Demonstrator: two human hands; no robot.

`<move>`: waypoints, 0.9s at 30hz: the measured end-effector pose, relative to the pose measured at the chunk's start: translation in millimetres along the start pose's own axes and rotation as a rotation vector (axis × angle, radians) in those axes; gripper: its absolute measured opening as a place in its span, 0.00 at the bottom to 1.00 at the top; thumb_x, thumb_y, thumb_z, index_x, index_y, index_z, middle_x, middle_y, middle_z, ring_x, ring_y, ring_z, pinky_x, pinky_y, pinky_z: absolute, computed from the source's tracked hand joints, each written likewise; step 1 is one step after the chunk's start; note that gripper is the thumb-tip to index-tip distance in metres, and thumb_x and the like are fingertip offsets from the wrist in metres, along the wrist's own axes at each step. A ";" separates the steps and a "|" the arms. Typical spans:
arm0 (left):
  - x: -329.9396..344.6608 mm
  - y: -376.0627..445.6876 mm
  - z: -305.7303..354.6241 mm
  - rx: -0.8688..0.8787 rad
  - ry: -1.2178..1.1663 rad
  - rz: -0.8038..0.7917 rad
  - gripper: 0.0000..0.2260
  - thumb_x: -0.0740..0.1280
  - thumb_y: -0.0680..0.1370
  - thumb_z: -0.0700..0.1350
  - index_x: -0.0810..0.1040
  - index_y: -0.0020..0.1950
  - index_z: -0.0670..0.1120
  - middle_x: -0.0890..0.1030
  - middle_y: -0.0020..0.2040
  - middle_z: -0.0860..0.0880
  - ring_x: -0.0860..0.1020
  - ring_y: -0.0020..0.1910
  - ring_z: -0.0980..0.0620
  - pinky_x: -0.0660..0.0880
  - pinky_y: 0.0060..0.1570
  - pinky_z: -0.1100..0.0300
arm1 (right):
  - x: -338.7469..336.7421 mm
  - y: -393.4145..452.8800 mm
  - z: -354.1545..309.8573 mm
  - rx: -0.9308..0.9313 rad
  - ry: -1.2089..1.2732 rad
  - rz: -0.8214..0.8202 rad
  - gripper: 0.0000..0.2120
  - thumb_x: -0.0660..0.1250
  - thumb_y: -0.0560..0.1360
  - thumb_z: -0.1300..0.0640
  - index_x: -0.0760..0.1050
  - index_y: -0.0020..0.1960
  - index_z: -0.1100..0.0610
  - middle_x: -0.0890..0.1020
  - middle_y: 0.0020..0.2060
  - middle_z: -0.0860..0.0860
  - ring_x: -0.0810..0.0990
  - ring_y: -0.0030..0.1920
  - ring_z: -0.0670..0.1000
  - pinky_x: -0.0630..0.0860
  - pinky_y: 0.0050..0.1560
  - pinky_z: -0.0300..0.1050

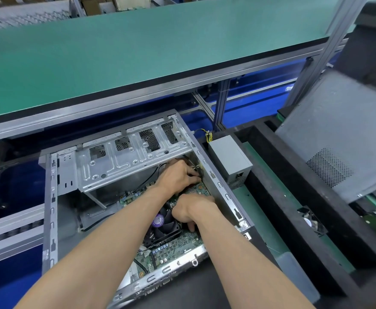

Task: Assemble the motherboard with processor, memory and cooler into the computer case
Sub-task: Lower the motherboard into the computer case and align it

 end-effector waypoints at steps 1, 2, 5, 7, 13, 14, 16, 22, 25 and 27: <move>0.7 0.5 -0.7 -0.007 -0.011 -0.005 0.07 0.74 0.75 0.50 0.87 0.51 0.54 0.86 0.46 0.57 0.82 0.43 0.54 0.76 0.43 0.58 | 0.3 0.4 0.6 -0.002 -0.004 -0.003 0.15 0.58 0.78 0.46 0.75 0.52 0.57 0.83 0.60 0.59 0.79 0.63 0.60 0.69 0.68 0.58; 1.1 0.8 -1.1 -0.011 -0.017 -0.010 0.06 0.74 0.75 0.50 0.87 0.51 0.54 0.86 0.45 0.56 0.82 0.43 0.54 0.77 0.44 0.58 | 0.1 0.6 1.1 -0.003 -0.006 -0.003 0.14 0.58 0.78 0.46 0.73 0.49 0.56 0.83 0.60 0.58 0.79 0.62 0.60 0.69 0.66 0.57; 2.3 2.9 -1.0 -0.003 -0.015 -0.023 0.06 0.75 0.74 0.50 0.88 0.50 0.53 0.86 0.44 0.56 0.82 0.42 0.53 0.76 0.43 0.59 | -0.3 0.8 1.5 -0.006 -0.010 0.001 0.15 0.58 0.78 0.46 0.76 0.52 0.57 0.83 0.60 0.58 0.79 0.62 0.60 0.70 0.66 0.57; 2.5 3.9 -1.0 0.004 0.001 -0.035 0.06 0.75 0.74 0.50 0.88 0.50 0.52 0.86 0.44 0.56 0.81 0.43 0.53 0.75 0.44 0.59 | -0.4 -0.1 1.8 -0.002 -0.016 0.002 0.20 0.58 0.79 0.47 0.77 0.60 0.59 0.82 0.61 0.58 0.79 0.62 0.60 0.69 0.66 0.57; 0.3 2.1 5.0 0.059 0.013 -0.019 0.06 0.75 0.75 0.48 0.88 0.50 0.49 0.84 0.41 0.59 0.79 0.40 0.56 0.72 0.42 0.62 | -1.3 -2.7 3.1 0.004 -0.017 0.011 0.19 0.58 0.80 0.50 0.77 0.62 0.60 0.82 0.61 0.58 0.79 0.62 0.60 0.70 0.62 0.55; -0.2 1.3 5.5 0.066 0.010 -0.016 0.06 0.75 0.75 0.48 0.88 0.50 0.49 0.83 0.40 0.59 0.78 0.39 0.57 0.71 0.42 0.63 | -1.3 -2.8 3.0 0.005 -0.017 0.012 0.19 0.58 0.79 0.51 0.77 0.62 0.60 0.82 0.61 0.58 0.79 0.62 0.60 0.70 0.63 0.56; -0.4 0.6 5.7 0.088 -0.002 -0.021 0.06 0.75 0.75 0.48 0.88 0.50 0.48 0.84 0.40 0.59 0.78 0.36 0.63 0.71 0.42 0.64 | -1.9 -2.5 2.6 0.004 -0.025 0.016 0.19 0.57 0.79 0.52 0.77 0.62 0.60 0.82 0.61 0.58 0.79 0.62 0.60 0.70 0.65 0.57; -0.8 -1.1 1.2 0.089 -0.047 0.017 0.06 0.76 0.73 0.51 0.88 0.47 0.51 0.86 0.39 0.56 0.76 0.31 0.68 0.68 0.31 0.73 | -4.4 -1.4 -1.4 -0.025 -0.042 0.047 0.18 0.57 0.79 0.52 0.77 0.63 0.59 0.82 0.60 0.59 0.78 0.62 0.61 0.69 0.64 0.59; -0.3 0.3 1.5 0.074 -0.030 0.014 0.06 0.76 0.74 0.52 0.88 0.48 0.52 0.86 0.40 0.57 0.78 0.34 0.64 0.68 0.32 0.71 | -4.9 0.6 -2.7 -0.036 -0.048 0.058 0.13 0.57 0.79 0.53 0.76 0.57 0.57 0.82 0.59 0.59 0.79 0.61 0.61 0.70 0.61 0.58; 1.0 0.0 1.4 0.068 -0.033 0.008 0.05 0.75 0.74 0.52 0.88 0.48 0.53 0.84 0.39 0.59 0.79 0.36 0.62 0.71 0.35 0.65 | -5.6 1.0 -3.1 -0.035 -0.040 0.068 0.14 0.57 0.78 0.53 0.76 0.58 0.57 0.82 0.58 0.59 0.79 0.60 0.61 0.71 0.62 0.58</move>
Point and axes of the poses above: each hand's wrist, its own y-axis towards the middle knuckle, its own x-axis out of the palm, z = x × y, the point moved 9 cm from there along y, towards the middle knuckle
